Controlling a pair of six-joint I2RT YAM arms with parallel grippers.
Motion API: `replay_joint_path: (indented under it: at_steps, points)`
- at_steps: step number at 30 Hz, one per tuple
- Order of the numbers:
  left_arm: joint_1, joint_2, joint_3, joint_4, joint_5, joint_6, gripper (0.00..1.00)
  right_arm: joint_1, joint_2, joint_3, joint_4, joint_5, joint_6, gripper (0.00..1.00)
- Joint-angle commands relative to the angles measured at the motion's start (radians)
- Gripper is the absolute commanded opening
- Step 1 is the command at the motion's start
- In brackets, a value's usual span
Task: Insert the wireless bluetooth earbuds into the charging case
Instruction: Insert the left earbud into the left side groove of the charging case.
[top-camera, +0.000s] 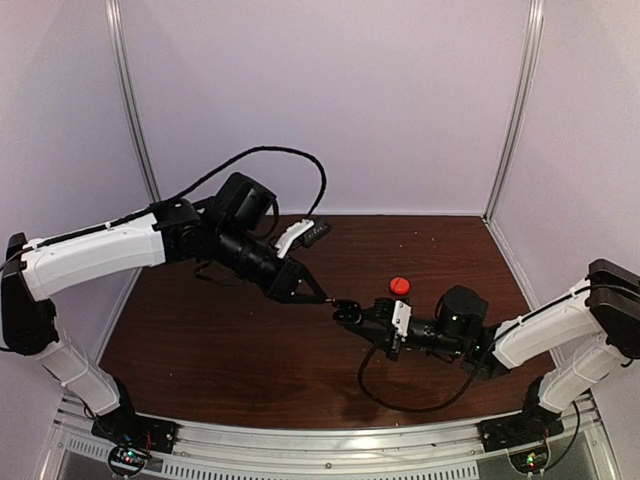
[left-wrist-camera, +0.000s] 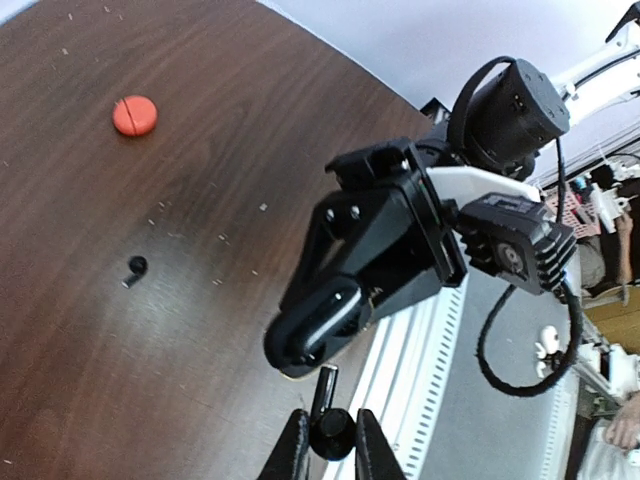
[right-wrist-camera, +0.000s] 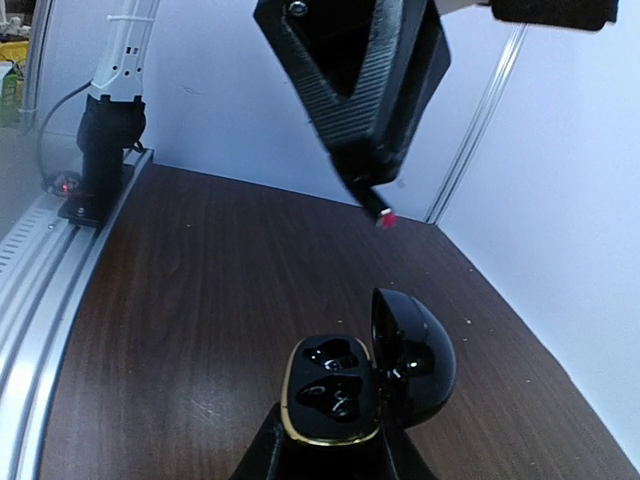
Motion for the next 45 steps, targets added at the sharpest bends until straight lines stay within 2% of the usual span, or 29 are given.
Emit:
replay_joint_path:
  at_steps: [1,8,19,35,45]
  points:
    - [-0.016,-0.012,0.074,-0.169,-0.209,0.319,0.03,0.001,-0.038,0.044,-0.130,-0.164,0.155,0.00]
    - [-0.115,-0.009,0.080,-0.242,-0.349,0.537,0.04,-0.037,-0.065,0.068,-0.215,-0.349,0.362,0.00]
    - [-0.221,-0.060,0.017,-0.227,-0.474,0.713,0.03,-0.062,0.023,0.130,-0.285,-0.477,0.569,0.00]
    - [-0.343,-0.053,0.004,-0.147,-0.592,0.868,0.03,-0.061,0.081,0.130,-0.164,-0.559,0.704,0.00]
    - [-0.394,-0.032,-0.003,-0.158,-0.645,0.912,0.02,-0.061,0.082,0.140,-0.173,-0.574,0.715,0.00]
